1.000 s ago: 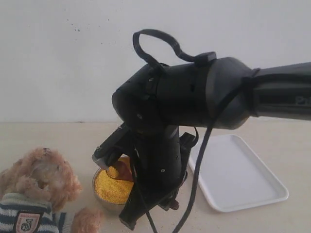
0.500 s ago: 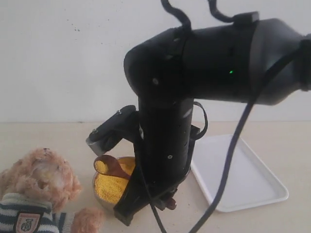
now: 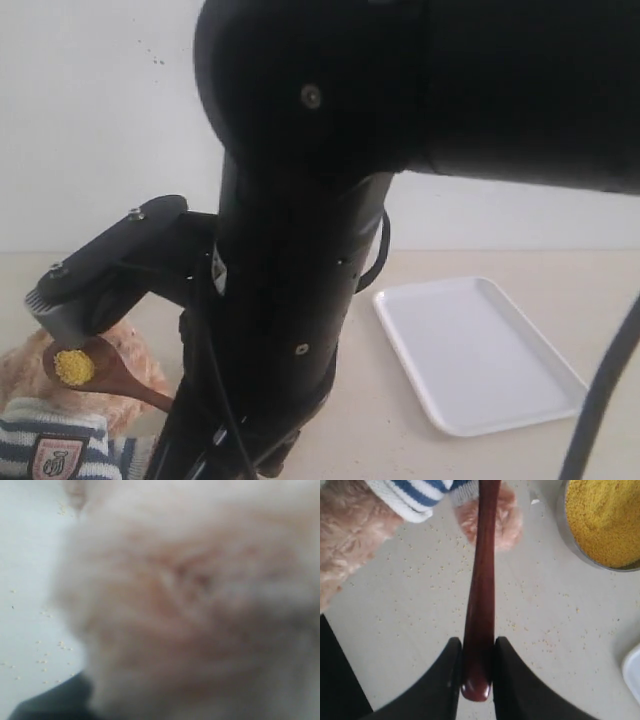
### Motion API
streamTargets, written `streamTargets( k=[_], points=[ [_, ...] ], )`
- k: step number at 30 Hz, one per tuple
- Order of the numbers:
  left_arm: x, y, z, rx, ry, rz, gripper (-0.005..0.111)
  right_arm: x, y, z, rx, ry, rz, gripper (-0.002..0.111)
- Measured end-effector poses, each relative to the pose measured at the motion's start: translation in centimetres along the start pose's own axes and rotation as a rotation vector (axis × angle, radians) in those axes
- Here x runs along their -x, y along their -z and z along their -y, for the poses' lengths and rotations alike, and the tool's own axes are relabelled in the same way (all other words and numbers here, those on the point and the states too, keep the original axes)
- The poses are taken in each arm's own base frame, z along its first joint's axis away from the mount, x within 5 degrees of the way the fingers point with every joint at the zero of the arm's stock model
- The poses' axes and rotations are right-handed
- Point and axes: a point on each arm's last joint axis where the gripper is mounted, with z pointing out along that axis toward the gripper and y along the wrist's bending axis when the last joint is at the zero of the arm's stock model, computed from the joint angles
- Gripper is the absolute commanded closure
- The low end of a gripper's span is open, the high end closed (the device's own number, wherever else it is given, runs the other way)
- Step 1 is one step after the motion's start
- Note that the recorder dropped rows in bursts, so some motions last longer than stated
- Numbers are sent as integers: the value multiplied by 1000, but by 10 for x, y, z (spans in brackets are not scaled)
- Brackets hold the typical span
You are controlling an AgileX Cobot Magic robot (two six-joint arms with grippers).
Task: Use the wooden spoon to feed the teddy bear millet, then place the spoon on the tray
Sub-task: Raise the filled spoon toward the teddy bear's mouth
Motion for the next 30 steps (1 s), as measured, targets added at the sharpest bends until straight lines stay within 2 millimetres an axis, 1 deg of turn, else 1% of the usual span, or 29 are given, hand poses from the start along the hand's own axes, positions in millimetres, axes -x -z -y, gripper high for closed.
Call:
streamTargets(
  k=[2, 8, 10, 14, 18, 21, 25, 30],
  points=[
    [0, 0, 0, 0, 0, 0, 103, 2, 0, -2, -17, 17, 22, 106],
    [0, 0, 0, 0, 0, 0, 103, 15, -8, 8, -123, 65, 34, 106],
    [0, 0, 0, 0, 0, 0, 103, 20, -14, 10, -144, 75, 27, 106],
    [0, 0, 0, 0, 0, 0, 103, 23, -27, 10, -154, 88, -18, 106],
    [0, 0, 0, 0, 0, 0, 103, 25, -38, 6, -181, 125, -59, 106],
    [0, 0, 0, 0, 0, 0, 103, 27, -43, 4, -237, 182, -80, 106],
    [0, 0, 0, 0, 0, 0, 103, 29, -45, -3, -327, 264, -107, 106],
    [0, 0, 0, 0, 0, 0, 103, 35, -49, -17, -465, 397, -136, 106]
  ],
)
